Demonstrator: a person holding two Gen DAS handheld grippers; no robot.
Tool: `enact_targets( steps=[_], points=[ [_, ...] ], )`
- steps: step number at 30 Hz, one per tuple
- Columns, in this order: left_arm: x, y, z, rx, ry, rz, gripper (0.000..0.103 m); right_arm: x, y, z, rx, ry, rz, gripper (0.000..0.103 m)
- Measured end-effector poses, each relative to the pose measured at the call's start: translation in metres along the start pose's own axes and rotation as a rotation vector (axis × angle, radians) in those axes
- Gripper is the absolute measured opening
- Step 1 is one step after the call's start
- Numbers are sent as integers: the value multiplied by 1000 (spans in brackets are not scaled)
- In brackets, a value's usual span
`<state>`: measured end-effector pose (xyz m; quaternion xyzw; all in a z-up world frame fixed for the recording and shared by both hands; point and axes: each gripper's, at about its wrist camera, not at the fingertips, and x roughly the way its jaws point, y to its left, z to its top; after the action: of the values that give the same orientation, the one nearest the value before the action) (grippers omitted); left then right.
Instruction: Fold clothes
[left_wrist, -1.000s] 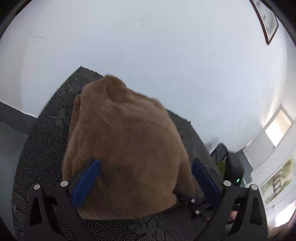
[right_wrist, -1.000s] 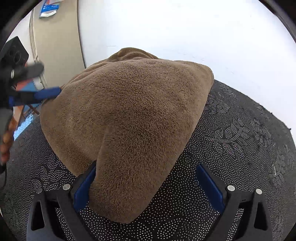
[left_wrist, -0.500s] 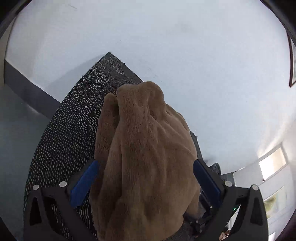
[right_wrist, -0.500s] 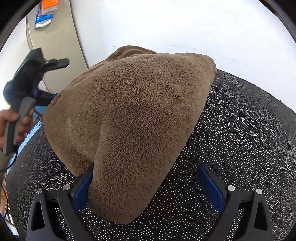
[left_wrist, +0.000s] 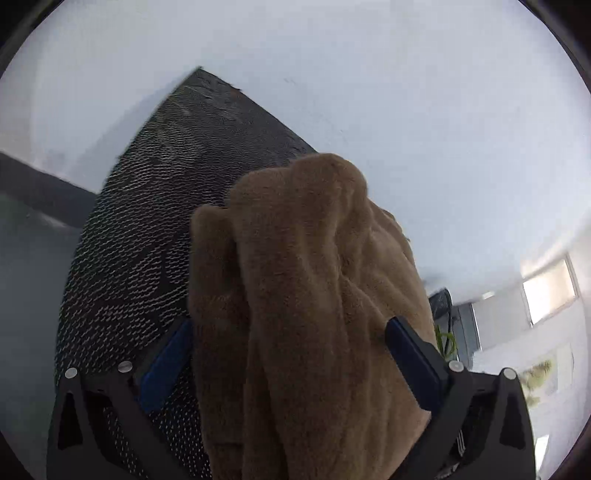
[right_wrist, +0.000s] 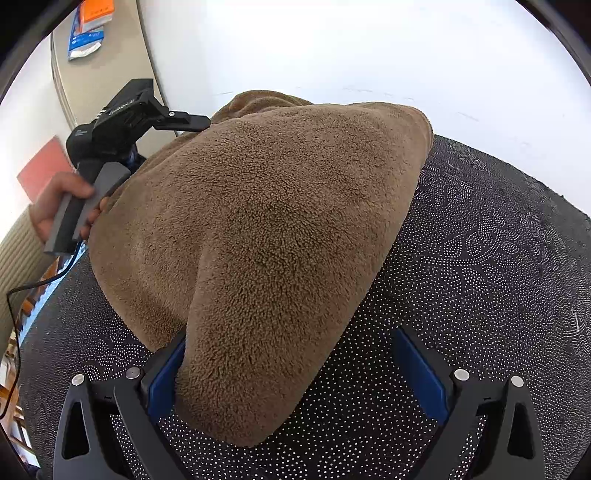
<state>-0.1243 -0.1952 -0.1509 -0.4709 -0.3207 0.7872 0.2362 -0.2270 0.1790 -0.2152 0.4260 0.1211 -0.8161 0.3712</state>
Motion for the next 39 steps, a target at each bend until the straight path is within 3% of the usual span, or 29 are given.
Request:
enact_targets(
  steps=[9,13,20,27,33,39],
  points=[
    [16,-7,6,73,84,-156,102,0,-3,0,21,4,31,102],
    [15,-2,9,78,106,-219,102,-8,-14,0,70,-38,144,102],
    [24,-8,11,126,155,-159,102,-22,-69,21,325,-172,352,102],
    [24,-2,18,102,162,-172,103,22,-117,47,606,-128,358,102],
    [25,6,29,40,160,-175,103,38,-113,65,638,-84,311,102],
    [19,7,27,29,182,-189,103,48,-109,72,689,-65,421,102]
  ],
)
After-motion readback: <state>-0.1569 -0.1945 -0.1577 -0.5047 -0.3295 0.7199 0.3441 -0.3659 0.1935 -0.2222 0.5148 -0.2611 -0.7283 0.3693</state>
